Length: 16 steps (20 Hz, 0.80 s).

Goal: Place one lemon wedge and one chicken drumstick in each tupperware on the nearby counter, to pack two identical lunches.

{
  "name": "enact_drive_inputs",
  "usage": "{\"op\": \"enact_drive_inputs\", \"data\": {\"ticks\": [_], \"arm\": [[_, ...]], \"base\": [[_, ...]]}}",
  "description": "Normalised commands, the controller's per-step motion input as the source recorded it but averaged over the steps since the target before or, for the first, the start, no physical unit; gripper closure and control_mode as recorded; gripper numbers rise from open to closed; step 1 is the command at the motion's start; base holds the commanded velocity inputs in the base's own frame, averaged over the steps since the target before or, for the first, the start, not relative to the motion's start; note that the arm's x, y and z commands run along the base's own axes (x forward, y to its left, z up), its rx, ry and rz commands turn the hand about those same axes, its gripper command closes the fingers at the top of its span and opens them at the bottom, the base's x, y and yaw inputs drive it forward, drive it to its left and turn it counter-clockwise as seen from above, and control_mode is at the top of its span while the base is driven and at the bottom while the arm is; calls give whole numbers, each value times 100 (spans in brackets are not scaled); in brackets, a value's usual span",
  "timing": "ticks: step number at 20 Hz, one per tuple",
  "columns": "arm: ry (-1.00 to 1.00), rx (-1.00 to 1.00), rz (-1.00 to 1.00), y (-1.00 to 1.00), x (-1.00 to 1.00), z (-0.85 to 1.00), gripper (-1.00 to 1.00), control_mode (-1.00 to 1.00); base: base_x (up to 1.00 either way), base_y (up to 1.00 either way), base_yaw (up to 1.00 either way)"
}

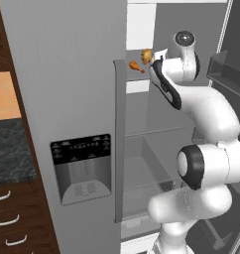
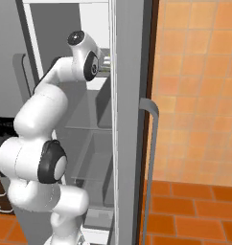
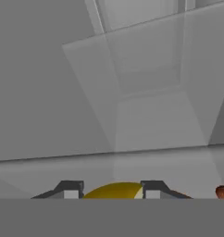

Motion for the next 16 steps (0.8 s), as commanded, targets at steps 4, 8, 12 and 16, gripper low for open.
{"op": "enact_drive_inputs", "data": {"ticks": [4,8,12,16], "arm": [[0,0,5,16,-100,2,100,-100],[0,0,3,20,-100,-3,100,-100],[0,0,0,29,-100,-41,100,-100],[0,0,5,19,-100,-54,100,-100]], "base": [[0,0,0],[0,0,0],[0,0,0],[0,0,0]]}}
